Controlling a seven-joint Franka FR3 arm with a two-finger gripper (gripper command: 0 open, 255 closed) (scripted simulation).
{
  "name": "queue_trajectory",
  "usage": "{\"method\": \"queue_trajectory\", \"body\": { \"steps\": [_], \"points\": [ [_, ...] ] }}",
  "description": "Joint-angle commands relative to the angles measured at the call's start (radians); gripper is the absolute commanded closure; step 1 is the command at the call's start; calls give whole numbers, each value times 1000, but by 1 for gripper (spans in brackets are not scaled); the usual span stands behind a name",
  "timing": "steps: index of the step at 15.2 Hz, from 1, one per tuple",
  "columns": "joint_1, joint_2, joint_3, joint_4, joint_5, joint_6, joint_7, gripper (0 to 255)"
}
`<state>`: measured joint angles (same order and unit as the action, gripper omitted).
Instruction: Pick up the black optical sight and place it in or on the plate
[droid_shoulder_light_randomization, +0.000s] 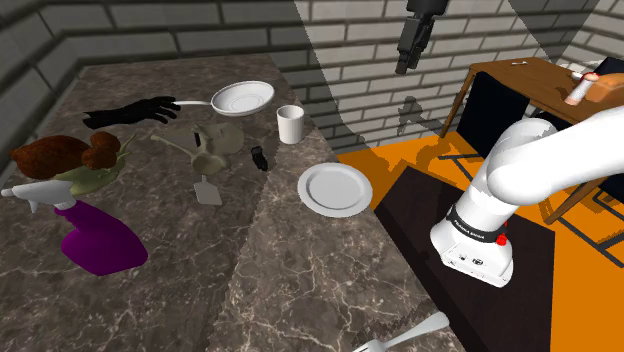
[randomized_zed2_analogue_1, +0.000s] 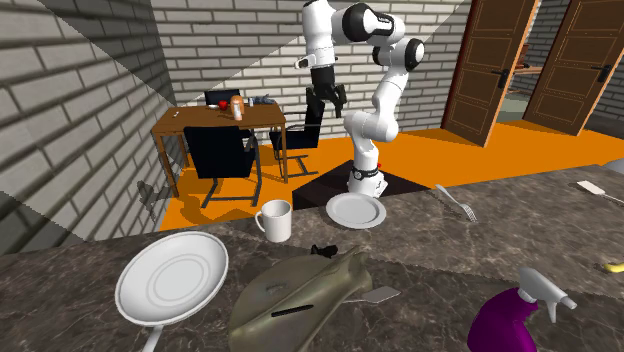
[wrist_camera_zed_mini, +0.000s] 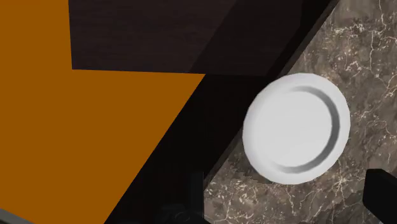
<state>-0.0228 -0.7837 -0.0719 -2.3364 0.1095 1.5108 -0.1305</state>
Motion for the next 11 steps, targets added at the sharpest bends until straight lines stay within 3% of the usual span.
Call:
{"method": "queue_trajectory", "body": {
  "steps": [1, 11],
  "points": [
    [0, 0, 0, 0, 0, 0, 0, 0],
    [35, 218, 169, -40, 90, 281, 195, 0]
  ]
}}
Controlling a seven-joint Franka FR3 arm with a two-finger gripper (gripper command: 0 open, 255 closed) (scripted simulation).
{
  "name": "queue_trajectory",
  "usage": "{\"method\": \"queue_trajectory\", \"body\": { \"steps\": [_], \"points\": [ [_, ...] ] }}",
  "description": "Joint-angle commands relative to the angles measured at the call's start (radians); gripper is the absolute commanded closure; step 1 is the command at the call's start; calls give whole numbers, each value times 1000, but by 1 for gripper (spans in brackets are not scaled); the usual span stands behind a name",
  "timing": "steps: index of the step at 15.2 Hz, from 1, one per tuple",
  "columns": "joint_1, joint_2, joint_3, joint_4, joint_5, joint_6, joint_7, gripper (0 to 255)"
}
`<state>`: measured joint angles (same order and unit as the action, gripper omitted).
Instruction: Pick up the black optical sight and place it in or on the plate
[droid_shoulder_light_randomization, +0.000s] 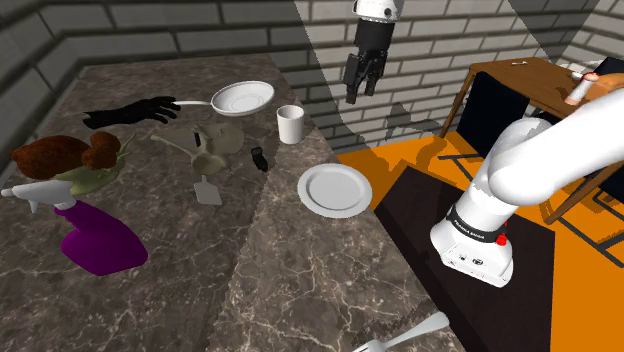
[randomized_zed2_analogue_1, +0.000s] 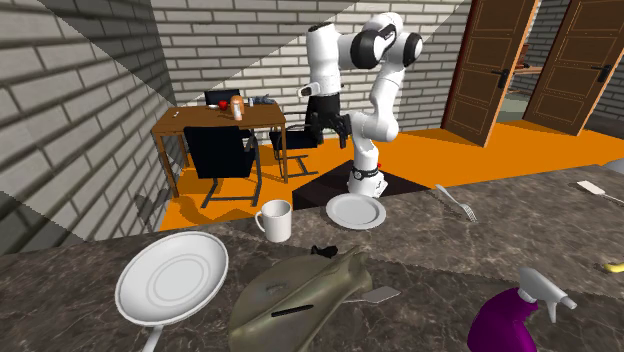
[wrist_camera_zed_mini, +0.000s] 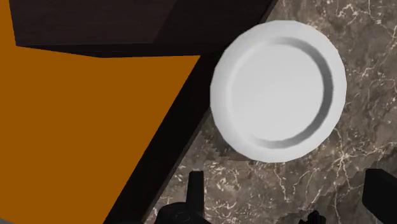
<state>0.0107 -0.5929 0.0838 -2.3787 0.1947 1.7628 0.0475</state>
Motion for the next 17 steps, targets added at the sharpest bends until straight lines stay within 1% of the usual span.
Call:
{"method": "queue_trajectory", "body": {
  "steps": [1, 5, 9, 13, 17],
  "points": [
    [4, 56, 29, 6, 10, 56, 36, 0],
    [12, 183, 89, 37, 20, 160, 115, 0],
    [17, 323, 143, 90, 10, 253, 198, 0],
    [23, 473, 187, 166, -23, 332, 289, 0],
    [37, 631, 213, 263, -78, 391, 386, 0]
  ]
}}
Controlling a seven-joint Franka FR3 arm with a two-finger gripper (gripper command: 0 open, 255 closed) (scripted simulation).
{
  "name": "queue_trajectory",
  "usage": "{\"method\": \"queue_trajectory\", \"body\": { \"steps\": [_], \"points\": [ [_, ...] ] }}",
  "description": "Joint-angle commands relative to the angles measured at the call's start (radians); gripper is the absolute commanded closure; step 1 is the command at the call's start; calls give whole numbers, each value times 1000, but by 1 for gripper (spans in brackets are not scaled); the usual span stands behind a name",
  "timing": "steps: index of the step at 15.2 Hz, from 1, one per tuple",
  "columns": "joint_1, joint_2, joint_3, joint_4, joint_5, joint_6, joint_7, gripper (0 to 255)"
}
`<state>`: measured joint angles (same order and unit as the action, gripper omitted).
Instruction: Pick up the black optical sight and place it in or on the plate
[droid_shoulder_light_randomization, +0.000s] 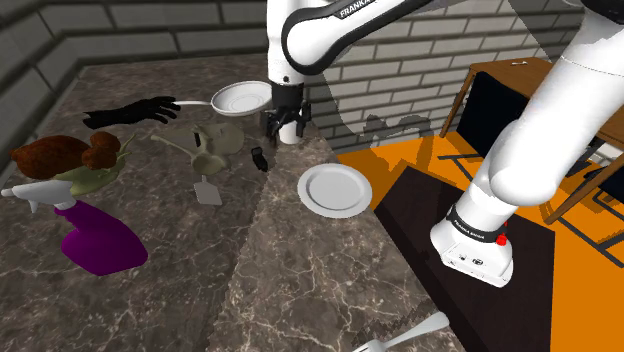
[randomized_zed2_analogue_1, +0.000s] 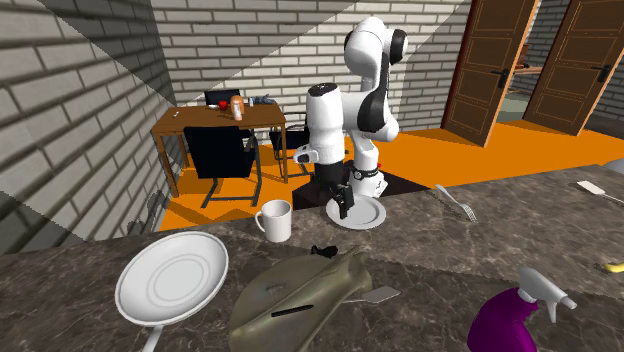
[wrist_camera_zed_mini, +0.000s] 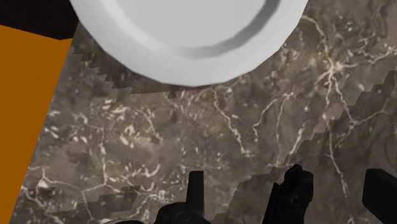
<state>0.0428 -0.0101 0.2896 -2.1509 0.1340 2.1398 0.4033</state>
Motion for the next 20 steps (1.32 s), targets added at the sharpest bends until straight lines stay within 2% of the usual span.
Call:
{"method": "queue_trajectory", "body": {
  "steps": [1, 5, 13, 20],
  "points": [
    [10, 89, 11, 63, -34, 25, 55, 0],
    [43, 251, 12, 189, -100, 55, 148, 0],
    [55, 308, 7, 155, -117, 144, 160, 0],
    [55, 308, 7, 155, -117, 144, 160, 0]
  ]
}}
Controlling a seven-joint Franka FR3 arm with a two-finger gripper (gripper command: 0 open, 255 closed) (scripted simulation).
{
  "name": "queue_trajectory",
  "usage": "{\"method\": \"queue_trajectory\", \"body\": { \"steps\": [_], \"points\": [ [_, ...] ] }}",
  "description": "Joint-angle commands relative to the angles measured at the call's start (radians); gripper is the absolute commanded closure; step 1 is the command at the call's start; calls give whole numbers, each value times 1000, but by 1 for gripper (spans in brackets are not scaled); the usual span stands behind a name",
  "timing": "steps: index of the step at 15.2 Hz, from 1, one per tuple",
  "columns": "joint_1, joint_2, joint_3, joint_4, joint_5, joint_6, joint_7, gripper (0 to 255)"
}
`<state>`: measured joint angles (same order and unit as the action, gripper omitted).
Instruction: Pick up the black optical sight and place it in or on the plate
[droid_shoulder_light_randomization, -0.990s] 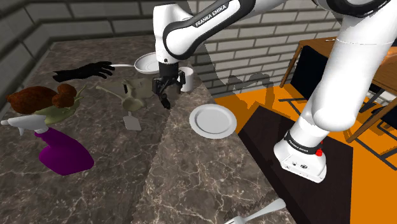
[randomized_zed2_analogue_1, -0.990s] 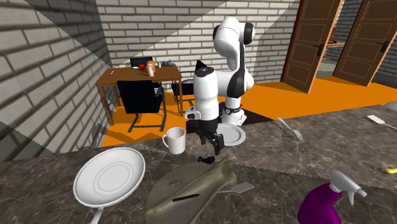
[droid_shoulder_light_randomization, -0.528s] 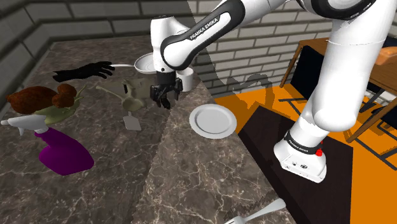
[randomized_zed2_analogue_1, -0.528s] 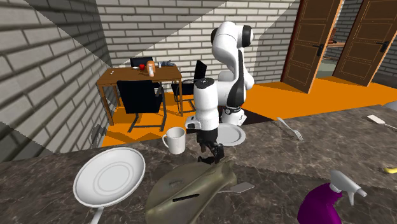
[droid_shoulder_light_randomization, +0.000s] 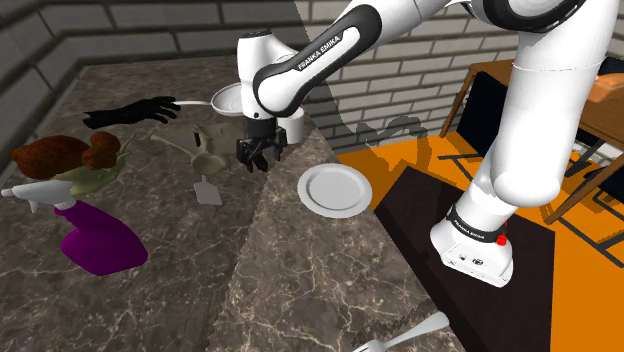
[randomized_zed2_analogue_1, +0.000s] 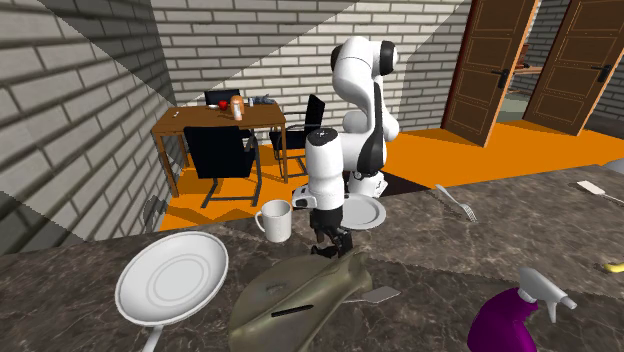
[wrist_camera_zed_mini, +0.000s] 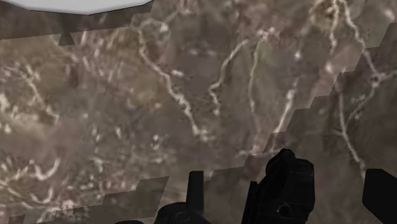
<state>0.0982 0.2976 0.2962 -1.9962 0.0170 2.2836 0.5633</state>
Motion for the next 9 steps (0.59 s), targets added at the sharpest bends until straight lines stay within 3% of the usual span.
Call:
{"method": "queue_trajectory", "body": {
  "steps": [1, 2, 9],
  "points": [
    [0, 0, 0, 0, 0, 0, 0, 0],
    [0, 0, 0, 0, 0, 0, 0, 255],
    [0, 0, 0, 0, 0, 0, 0, 255]
  ]
}}
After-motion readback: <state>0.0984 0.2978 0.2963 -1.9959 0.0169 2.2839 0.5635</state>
